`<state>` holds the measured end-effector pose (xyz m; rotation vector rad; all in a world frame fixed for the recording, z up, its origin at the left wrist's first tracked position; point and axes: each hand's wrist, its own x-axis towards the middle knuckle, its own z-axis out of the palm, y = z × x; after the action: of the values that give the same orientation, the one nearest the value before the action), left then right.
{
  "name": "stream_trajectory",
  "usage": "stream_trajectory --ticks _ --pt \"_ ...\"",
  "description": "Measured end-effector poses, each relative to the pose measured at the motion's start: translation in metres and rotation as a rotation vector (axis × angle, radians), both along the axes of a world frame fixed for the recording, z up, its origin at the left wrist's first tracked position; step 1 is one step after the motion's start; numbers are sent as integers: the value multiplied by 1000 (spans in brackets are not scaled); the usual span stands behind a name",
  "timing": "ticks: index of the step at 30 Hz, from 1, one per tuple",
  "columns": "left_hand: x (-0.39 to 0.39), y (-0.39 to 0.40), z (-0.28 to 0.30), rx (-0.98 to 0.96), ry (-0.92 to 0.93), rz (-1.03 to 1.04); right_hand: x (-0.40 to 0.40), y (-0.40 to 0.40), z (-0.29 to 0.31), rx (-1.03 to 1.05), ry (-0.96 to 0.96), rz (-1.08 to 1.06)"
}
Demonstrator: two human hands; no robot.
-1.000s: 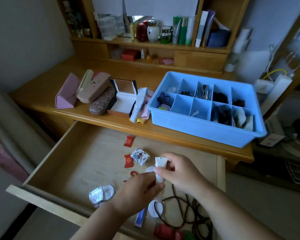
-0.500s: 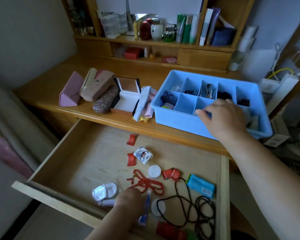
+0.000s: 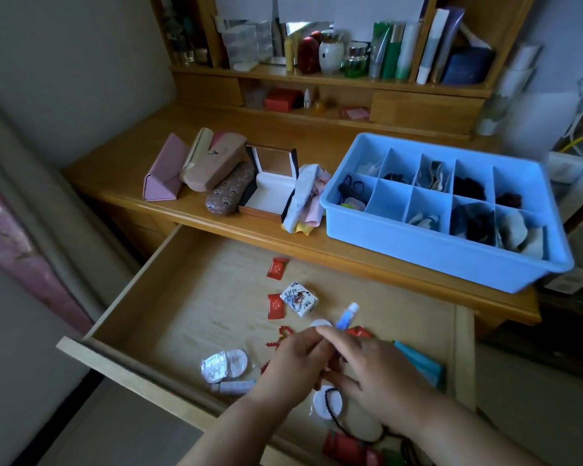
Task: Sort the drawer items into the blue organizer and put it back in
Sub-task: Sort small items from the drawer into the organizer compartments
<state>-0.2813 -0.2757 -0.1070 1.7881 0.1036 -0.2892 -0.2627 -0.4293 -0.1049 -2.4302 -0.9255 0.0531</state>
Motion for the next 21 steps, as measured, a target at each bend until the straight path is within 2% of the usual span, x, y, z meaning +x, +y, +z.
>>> stream_trajectory --ticks 2,5,7,8,9,11,12,13,15,17,19,21 --pt "1 8 12 -62 -46 -95 6 -1 8 54 -96 -46" --pt "6 20 18 -244 69 -172 10 -2 23 143 -138 -71" --pt "10 29 17 -295 121 -122 13 -4 37 195 -150 -117" --pt "12 35 11 -230 97 -70 17 -6 45 217 -226 -154" --pt "13 44 5 -72 62 -36 23 -10 55 247 -317 -193" --pt "15 66 -15 497 58 -106 44 -22 77 309 -454 -295" --pt "13 78 -27 745 118 -165 58 -30 89 339 -474 -347" --pt "11 86 -38 897 190 -208 73 -37 100 360 -471 -400" --pt "6 96 -50 1006 295 -270 101 -49 114 301 -478 -501" --pt "5 97 -53 1093 307 -343 125 -57 114 42 -472 -566" --pt "6 96 -58 1219 269 -391 139 -60 105 -252 -377 -554" --pt "8 95 -60 1320 269 -441 144 -63 95 -359 -251 -543"
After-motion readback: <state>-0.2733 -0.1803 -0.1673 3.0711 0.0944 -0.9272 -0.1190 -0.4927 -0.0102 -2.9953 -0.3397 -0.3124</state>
